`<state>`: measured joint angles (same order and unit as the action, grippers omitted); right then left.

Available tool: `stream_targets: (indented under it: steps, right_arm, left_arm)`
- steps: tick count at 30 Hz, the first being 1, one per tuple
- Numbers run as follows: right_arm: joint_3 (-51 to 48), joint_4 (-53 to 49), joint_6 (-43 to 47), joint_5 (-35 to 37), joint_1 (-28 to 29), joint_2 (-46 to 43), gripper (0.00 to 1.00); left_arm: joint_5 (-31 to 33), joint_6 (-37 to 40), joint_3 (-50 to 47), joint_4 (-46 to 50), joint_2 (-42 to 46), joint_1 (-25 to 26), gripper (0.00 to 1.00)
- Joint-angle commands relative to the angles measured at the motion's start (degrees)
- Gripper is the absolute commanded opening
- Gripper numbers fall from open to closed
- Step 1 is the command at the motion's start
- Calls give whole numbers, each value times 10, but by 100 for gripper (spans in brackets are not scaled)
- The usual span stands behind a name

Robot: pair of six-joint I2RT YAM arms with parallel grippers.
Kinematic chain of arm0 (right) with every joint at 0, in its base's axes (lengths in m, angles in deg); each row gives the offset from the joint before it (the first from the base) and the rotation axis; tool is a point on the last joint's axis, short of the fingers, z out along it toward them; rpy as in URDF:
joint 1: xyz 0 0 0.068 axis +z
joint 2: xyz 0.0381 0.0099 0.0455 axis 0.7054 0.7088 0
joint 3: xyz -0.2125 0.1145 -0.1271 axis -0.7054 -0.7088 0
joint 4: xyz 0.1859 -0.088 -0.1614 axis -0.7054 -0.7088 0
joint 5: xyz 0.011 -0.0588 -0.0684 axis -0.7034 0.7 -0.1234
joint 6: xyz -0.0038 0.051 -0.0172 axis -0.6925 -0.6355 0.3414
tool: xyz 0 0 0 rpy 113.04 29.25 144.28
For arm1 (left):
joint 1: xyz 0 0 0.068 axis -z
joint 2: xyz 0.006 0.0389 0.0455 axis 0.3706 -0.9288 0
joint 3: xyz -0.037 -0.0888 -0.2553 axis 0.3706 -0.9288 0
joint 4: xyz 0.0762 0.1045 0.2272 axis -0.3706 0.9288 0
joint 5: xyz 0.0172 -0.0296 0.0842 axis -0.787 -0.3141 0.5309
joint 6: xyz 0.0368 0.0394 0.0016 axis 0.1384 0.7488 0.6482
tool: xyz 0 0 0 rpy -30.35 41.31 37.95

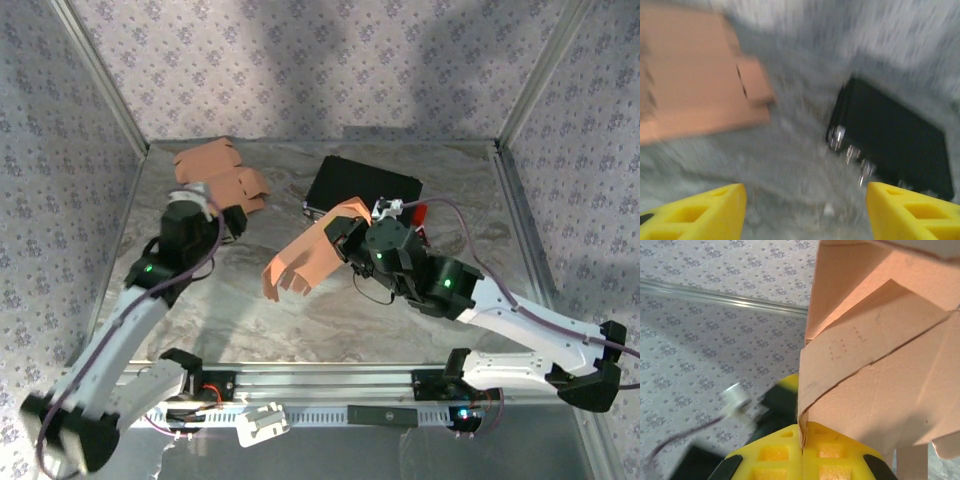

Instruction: Fold the paper box

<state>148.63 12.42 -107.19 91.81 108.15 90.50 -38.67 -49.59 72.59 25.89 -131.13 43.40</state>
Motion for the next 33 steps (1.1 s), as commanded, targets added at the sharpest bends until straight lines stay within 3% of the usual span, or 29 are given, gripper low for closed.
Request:
stream_targets:
  steps: [1,6,12,16,21,28,33]
  right_arm:
    - [33,-51,-48,52,18,-9,0]
    - [2,-53,-152,89,-4,36,0]
    - [-28,43,-242,-4,-92,130,0]
    - [-45,84,-261,8,-111,156,0]
    - [-71,105,-280,3,-127,172,0]
    - [-107,137,-316,4,-123,198,0]
    - [-141,171,-328,2,-137,199,0]
  left_arm:
    - [-180,-81,-31,-58,-40,-4,59]
    - [-115,-84,-58,-21,-19,-11,64]
    - [-45,-76,-29,111,43,-27,65]
    - [-88,-95,-25,105,87,-27,66]
    - [-129,-91,-13,111,82,-26,66]
    - [-141,-96,-42,84,70,-13,65]
    - [-166,-111,-80,51,68,-12,54]
